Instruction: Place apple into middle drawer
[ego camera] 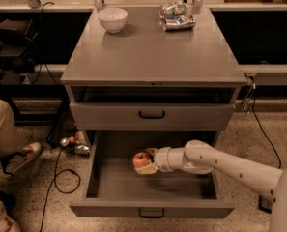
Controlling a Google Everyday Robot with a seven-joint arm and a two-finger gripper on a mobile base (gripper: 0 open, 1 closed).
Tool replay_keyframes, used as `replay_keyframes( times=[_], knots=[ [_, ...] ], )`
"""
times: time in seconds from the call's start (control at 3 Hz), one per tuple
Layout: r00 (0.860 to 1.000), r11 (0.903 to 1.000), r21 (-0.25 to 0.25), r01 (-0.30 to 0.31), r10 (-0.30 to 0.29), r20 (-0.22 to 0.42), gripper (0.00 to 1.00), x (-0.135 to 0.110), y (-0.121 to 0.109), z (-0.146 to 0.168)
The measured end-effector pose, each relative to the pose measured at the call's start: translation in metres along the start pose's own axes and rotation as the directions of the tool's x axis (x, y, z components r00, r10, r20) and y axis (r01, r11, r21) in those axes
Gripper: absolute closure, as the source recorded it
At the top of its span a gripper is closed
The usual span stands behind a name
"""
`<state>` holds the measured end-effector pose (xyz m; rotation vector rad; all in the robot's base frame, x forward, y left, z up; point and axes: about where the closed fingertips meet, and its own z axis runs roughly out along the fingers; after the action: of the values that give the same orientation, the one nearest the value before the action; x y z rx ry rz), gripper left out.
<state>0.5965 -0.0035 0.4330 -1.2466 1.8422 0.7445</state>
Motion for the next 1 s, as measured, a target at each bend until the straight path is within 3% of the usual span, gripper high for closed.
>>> replay_keyframes(
  times=[0.33,0.67,1.0],
  knots=[
    [1.000,0.9997,-0.016,-0.016,0.016,-0.015,1.00,0.013,0.002,0.012],
    [0.999,0.9989,-0.007,-0.045,0.045,-0.017,0.87,0.023,0.001,0.016],
    [0.997,0.9970,0.009,-0.076,0.076,-0.003,0.56,0.029,-0.003,0.017]
  ],
)
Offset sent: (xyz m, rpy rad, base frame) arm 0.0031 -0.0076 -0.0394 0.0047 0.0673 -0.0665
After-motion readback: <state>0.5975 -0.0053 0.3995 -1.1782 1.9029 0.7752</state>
